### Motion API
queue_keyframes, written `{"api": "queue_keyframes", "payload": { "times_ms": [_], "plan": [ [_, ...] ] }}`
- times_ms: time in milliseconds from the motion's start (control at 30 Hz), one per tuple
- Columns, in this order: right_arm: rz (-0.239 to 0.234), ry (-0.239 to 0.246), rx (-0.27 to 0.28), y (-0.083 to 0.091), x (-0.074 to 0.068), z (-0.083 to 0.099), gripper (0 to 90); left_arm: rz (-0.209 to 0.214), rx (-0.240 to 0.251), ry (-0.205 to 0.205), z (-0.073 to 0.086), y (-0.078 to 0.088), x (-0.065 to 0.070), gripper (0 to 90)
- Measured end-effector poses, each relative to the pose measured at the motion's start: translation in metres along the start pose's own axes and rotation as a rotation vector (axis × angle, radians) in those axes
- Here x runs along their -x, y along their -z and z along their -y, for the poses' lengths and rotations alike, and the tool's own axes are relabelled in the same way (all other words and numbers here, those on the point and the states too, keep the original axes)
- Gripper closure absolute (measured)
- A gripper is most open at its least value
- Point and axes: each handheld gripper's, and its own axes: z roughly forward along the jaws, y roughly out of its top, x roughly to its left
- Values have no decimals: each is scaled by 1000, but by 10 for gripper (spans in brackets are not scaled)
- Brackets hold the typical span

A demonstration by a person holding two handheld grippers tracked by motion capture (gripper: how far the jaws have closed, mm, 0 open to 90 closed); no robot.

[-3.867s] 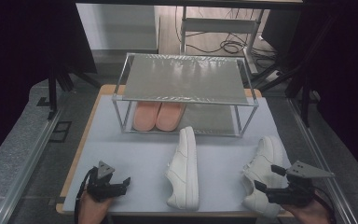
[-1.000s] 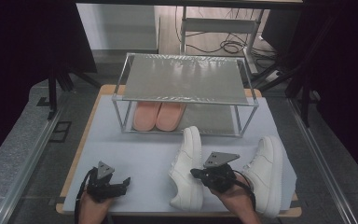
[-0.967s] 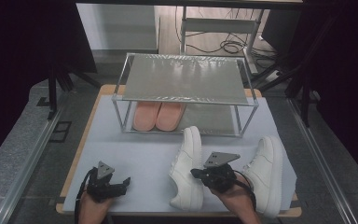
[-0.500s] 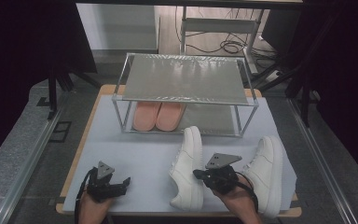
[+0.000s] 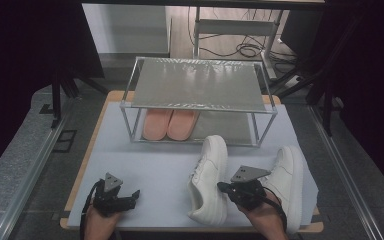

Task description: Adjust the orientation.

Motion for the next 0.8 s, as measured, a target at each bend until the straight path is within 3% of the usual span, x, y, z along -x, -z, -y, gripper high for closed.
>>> {"api": "queue_keyframes", "payload": {
  "times_ms": [800],
  "plan": [
    [76,-86,-89,13,21,26,897,0,0,2,0,0,0,128]
  ]
}}
